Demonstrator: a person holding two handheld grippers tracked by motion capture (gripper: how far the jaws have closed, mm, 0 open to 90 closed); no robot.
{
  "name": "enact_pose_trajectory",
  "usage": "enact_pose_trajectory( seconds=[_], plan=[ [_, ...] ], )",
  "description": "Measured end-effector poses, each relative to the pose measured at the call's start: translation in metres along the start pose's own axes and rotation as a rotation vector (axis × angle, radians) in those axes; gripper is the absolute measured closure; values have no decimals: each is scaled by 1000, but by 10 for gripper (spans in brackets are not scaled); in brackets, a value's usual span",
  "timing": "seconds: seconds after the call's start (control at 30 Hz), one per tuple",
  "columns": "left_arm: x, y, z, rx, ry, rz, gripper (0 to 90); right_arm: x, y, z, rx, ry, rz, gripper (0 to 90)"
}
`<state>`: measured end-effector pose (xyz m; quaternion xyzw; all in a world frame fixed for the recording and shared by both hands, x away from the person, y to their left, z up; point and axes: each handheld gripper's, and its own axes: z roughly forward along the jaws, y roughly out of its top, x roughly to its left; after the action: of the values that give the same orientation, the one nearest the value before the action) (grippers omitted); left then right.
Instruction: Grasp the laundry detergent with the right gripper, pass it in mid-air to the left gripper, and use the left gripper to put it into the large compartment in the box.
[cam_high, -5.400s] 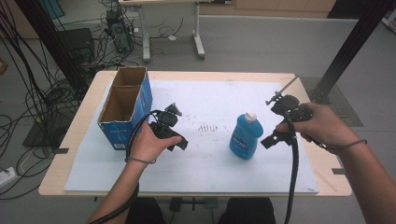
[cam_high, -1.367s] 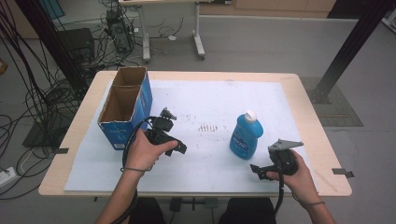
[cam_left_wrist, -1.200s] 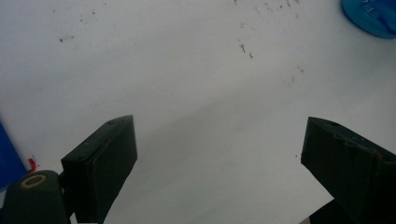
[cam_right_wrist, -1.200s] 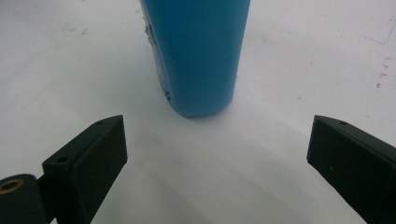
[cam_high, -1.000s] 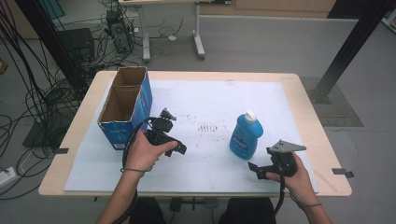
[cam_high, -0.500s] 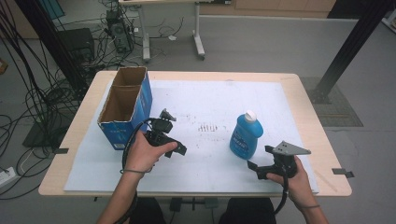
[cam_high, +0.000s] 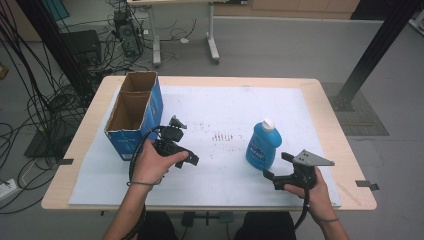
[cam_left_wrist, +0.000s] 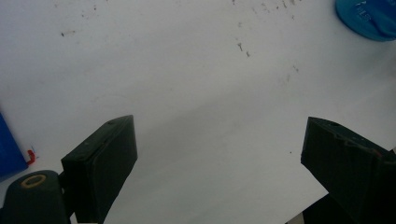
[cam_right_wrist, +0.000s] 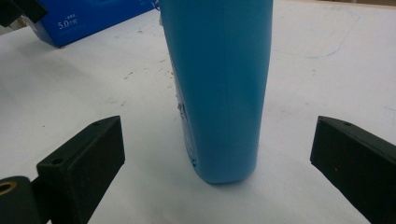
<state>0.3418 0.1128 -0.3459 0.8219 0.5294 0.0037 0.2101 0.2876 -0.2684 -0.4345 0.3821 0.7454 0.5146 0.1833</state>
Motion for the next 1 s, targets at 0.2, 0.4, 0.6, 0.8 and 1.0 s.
enact_pose_trajectory(
  seconds=[0.2, 0.4, 0.6, 0.8, 1.0],
  plan=[
    [-2, 0, 0, 1, 0, 1, 110, -1, 4, 2, -22, 5, -2, 29],
    [-5, 2, -2, 1, -1, 10, 109, -2, 10, 9, -45, 13, -7, 29],
    [-4, 3, -5, -3, 1, 11, 109, -3, 14, 16, -58, 20, -11, 31],
    [-3, 4, -7, -6, 3, 10, 109, -3, 18, 25, -60, 35, -17, 31],
    [-2, 4, -6, 0, -2, 9, 109, -3, 20, 32, -64, 41, -19, 31]
  ],
)
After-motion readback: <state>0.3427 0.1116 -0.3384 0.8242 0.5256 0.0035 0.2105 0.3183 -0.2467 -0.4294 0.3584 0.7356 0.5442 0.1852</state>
